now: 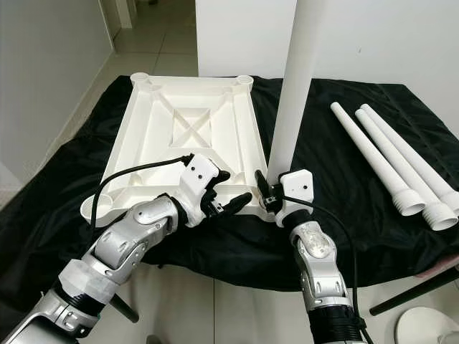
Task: Building children table
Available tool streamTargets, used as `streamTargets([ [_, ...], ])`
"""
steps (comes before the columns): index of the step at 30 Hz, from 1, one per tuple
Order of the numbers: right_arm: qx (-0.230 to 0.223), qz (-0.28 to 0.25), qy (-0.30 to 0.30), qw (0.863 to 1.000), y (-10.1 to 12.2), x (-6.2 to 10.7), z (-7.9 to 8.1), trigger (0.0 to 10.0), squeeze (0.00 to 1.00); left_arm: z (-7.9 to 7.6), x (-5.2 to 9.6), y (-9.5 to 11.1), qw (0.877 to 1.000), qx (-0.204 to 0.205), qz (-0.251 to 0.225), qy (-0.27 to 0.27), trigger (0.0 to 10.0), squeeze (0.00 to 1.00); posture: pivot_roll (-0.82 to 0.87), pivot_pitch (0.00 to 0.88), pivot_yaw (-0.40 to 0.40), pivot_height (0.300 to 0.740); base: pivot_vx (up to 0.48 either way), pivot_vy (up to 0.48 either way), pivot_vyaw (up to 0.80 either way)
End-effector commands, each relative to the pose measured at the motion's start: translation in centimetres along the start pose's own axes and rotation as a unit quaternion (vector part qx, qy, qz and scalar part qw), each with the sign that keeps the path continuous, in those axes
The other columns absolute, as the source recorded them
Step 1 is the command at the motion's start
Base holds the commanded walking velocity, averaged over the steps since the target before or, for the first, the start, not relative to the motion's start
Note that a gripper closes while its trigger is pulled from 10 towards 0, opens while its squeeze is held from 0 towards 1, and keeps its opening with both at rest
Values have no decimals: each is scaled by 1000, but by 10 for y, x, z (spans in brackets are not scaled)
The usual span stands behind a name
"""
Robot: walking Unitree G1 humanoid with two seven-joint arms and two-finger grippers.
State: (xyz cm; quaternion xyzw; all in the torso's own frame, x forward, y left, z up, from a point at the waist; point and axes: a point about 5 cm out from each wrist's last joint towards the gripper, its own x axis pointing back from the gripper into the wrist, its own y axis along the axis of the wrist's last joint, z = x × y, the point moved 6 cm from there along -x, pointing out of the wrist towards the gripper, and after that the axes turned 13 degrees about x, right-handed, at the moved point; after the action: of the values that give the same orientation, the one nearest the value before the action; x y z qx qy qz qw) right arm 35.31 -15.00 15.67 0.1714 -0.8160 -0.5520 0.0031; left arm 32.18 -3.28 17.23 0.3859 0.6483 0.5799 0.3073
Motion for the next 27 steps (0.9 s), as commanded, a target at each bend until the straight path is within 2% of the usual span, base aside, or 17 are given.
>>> streamTargets([
  [1,-7,44,33,998,-25,9,14,10000,0,-10,2,-4,999,-4,20,-47,10000,0,-19,58,26,740,0,0,0],
  [4,-11,37,72,997,-26,11,24,10000,0,-10,1,-1,999,-4,19,-50,10000,0,-20,54,34,740,0,0,0],
  [7,-17,35,80,996,-27,9,27,10000,0,-10,1,0,999,-4,19,-51,10000,0,-19,52,35,740,0,0,0],
  [13,-37,25,83,996,-27,6,30,10000,0,-11,1,3,998,-6,18,-52,10000,0,-12,49,34,740,0,0,0],
  [17,-73,22,83,994,-29,5,34,10000,0,-10,2,5,999,-7,16,-51,10000,0,-8,46,33,740,0,0,0],
  [21,-86,21,81,993,-30,5,34,10000,0,-10,2,6,999,-8,16,-50,10000,0,-7,44,34,740,0,0,0],
  [22,-104,30,71,992,-34,2,32,10000,0,-11,2,6,999,-7,15,-51,10000,0,-7,39,35,740,0,0,0],
  [27,-115,38,67,990,-36,0,31,10000,0,-12,2,7,999,-6,14,-52,10000,0,-7,38,35,740,0,0,0],
])
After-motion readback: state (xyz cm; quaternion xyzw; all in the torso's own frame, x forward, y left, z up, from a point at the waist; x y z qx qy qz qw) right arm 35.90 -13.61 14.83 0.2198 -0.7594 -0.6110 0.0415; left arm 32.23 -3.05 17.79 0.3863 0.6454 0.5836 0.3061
